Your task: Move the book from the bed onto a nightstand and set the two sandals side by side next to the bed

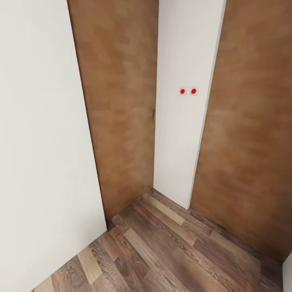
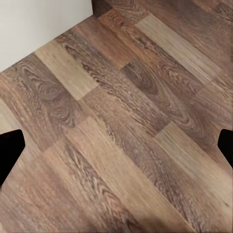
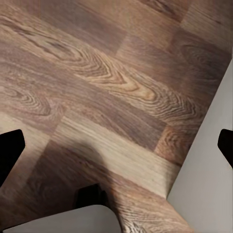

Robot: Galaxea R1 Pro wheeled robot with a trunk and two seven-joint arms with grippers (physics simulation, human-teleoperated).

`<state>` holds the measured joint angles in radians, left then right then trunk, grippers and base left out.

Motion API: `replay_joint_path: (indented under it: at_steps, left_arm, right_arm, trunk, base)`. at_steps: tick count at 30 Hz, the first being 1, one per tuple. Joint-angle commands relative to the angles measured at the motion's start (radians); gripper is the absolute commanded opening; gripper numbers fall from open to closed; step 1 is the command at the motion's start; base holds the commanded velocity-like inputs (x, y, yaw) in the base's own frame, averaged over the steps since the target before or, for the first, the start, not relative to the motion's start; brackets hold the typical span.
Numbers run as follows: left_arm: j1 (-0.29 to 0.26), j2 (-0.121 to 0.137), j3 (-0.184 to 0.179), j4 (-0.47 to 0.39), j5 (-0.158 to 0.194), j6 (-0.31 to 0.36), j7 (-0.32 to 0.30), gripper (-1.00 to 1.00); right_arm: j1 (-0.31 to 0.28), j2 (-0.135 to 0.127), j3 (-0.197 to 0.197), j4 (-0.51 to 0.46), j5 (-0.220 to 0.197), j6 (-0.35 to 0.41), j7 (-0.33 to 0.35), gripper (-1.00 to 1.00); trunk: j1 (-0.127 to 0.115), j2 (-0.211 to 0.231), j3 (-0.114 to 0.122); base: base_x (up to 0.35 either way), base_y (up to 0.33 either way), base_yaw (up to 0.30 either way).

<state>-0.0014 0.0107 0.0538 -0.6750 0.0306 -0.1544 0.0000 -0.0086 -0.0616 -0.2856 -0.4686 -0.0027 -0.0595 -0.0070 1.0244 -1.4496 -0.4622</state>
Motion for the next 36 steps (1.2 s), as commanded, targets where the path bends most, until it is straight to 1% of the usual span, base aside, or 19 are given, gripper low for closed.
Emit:
replay_joint_path:
  at_steps: [1, 16, 36]
  left_arm:
    - [0.000, 0.000, 0.000, 0.000, 0.003, -0.002, 0.000, 1.00]
    - [0.000, -0.001, 0.000, 0.000, 0.003, -0.002, 0.000, 1.00]
    - [0.000, -0.001, -0.001, 0.000, 0.000, -0.002, 0.000, 1.00]
  right_arm:
    - [-0.001, 0.000, -0.001, 0.001, 0.000, -0.003, -0.001, 1.00]
    - [-0.001, 0.000, -0.001, 0.001, 0.000, -0.003, -0.001, 1.00]
    - [-0.001, 0.000, -0.001, 0.001, 0.000, -0.003, -0.001, 1.00]
  trunk:
    - [0.001, 0.000, -0.001]
    - [0.001, 0.000, -0.001]
    - [0.001, 0.000, -0.001]
  base:
    - [0.323, 0.000, 0.206]
    - [0.311, 0.000, 0.276]
    - [0.202, 0.000, 0.292]
